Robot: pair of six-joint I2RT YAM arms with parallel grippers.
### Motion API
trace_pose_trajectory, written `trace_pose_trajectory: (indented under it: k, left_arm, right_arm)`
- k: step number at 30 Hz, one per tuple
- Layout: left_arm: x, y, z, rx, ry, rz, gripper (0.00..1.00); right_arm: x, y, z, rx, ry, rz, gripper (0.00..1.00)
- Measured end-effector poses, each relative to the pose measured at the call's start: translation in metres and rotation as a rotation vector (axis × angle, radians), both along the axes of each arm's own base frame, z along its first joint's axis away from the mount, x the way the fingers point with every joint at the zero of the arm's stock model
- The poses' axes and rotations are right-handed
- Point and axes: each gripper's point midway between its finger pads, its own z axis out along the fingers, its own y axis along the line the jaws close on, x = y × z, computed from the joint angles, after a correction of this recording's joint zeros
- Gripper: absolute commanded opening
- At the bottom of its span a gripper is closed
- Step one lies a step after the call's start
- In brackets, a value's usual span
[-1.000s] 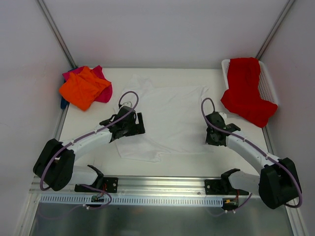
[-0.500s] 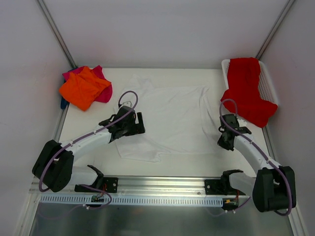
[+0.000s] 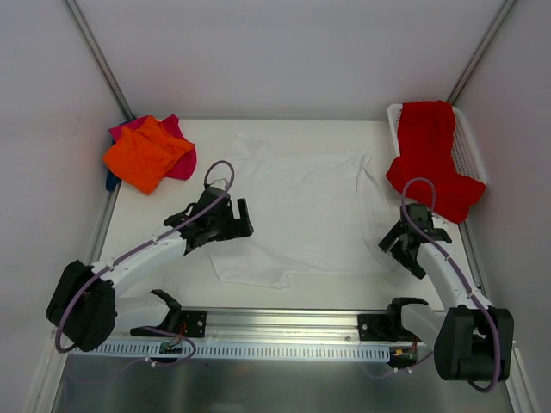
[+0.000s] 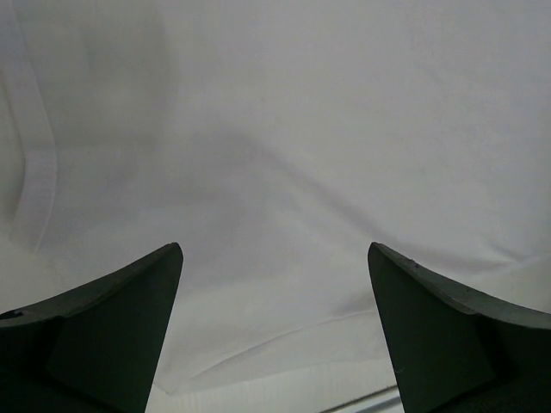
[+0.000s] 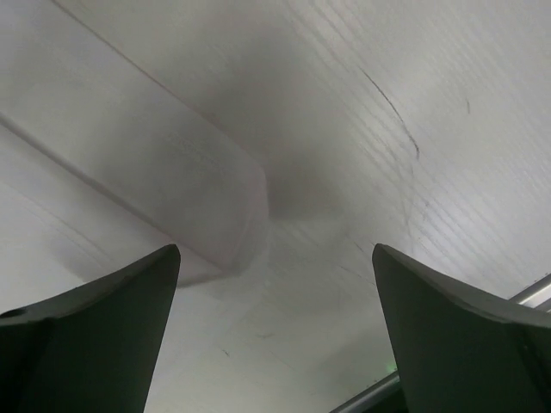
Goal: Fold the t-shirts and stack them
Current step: Grap the side of the flattened tshirt closest away from the robot with both arms
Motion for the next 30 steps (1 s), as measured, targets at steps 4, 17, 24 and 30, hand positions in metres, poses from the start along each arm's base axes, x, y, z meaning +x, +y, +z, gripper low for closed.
trace_pose_trajectory:
  k: [4,17,24,30]
  left_arm:
    - [-0.021,0.0,0.042,-0.097,-0.067,-0.041,0.91]
    - [-0.114,0.005,0.039,-0.174,0.138,-0.159,0.9]
    - [-0.19,0.015,-0.03,-0.024,0.409,-0.224,0.9]
    - [-0.2,0.024,-0.052,0.109,0.433,-0.16,0.91]
  right_arm:
    - [0.004,0.0,0.021,-0.007,-0.094,0.029,1.0]
    - [0.022,0.072,0.117,0.173,-0.446,0.374,0.99]
    - [-0.008,0.108,0.056,0.309,-0.271,0.48,0.99]
    - [-0.032,0.1,0.016,0.302,-0.151,0.425,0.99]
